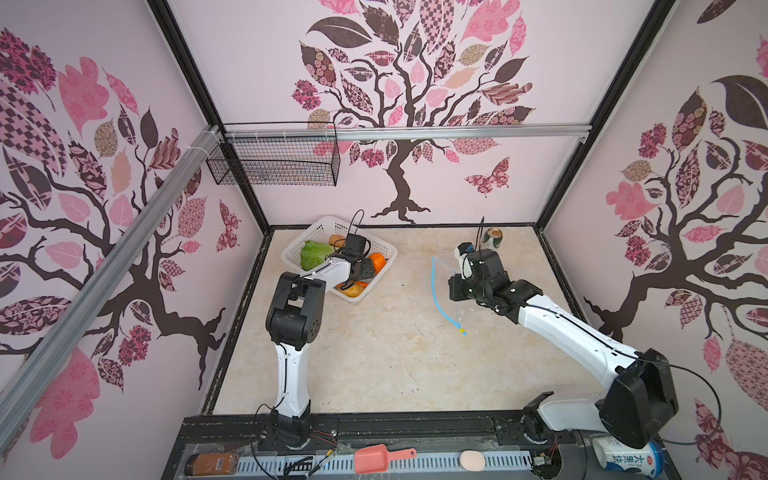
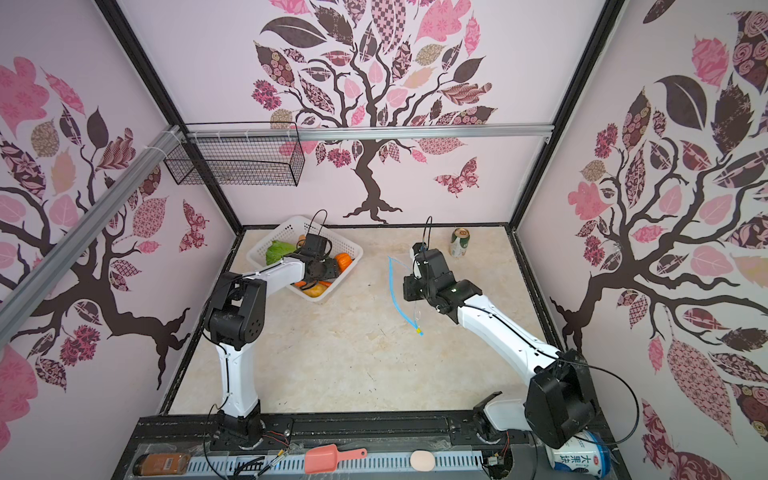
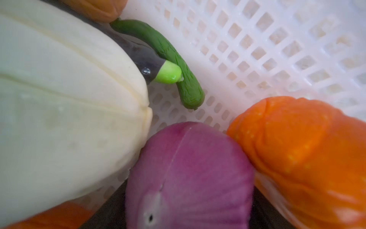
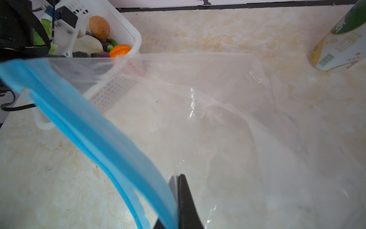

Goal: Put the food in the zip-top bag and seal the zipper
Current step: 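Close the left gripper on the red onion and lift it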

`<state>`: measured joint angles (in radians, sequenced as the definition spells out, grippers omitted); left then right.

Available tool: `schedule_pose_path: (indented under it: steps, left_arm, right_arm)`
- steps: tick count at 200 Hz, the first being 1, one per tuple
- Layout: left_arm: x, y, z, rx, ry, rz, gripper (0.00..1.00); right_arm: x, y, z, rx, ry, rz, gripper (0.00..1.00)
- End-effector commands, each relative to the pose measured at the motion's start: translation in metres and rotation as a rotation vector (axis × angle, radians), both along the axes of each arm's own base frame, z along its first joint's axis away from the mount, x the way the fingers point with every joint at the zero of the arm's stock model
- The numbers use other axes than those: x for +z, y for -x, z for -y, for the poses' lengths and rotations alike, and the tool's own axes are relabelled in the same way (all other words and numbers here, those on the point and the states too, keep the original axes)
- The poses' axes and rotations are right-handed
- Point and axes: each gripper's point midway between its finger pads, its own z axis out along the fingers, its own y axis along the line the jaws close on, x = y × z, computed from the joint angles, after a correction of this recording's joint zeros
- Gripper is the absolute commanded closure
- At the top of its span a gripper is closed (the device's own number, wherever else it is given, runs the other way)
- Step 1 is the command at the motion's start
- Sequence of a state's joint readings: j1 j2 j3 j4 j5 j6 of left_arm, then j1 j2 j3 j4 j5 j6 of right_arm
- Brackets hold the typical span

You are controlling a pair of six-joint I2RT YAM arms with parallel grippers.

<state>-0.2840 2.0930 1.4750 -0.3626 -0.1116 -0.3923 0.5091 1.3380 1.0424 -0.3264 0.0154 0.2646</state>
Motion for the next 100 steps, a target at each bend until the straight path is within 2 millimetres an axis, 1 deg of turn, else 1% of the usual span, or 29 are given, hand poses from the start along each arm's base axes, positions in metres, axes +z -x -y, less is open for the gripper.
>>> schedule_pose_path:
  steps: [1, 11, 39, 79, 100]
  left_arm:
    - [0.01, -0.005, -0.002, 0.018, 0.001, 0.052, 0.58]
    - [0.015, -0.003, -0.002, 0.016, 0.007, 0.061, 0.64]
    - [0.03, 0.001, -0.003, 0.018, 0.014, 0.083, 0.75]
    - [0.051, 0.008, -0.007, 0.038, 0.035, 0.081, 0.77]
    - [0.056, 0.009, -0.011, 0.047, 0.051, 0.078, 0.8]
  right_arm:
    - [0.022, 0.001, 0.004, -0.009, -0.007, 0.051, 1.0]
    - [0.022, 0.001, 0.004, -0.008, -0.01, 0.05, 1.0]
    - [0.023, 0.001, 0.003, -0.008, -0.019, 0.052, 1.0]
    - [0.023, 0.004, 0.003, -0.006, -0.035, 0.058, 1.0]
    - [0.022, 0.005, 0.004, -0.007, -0.037, 0.058, 1.0]
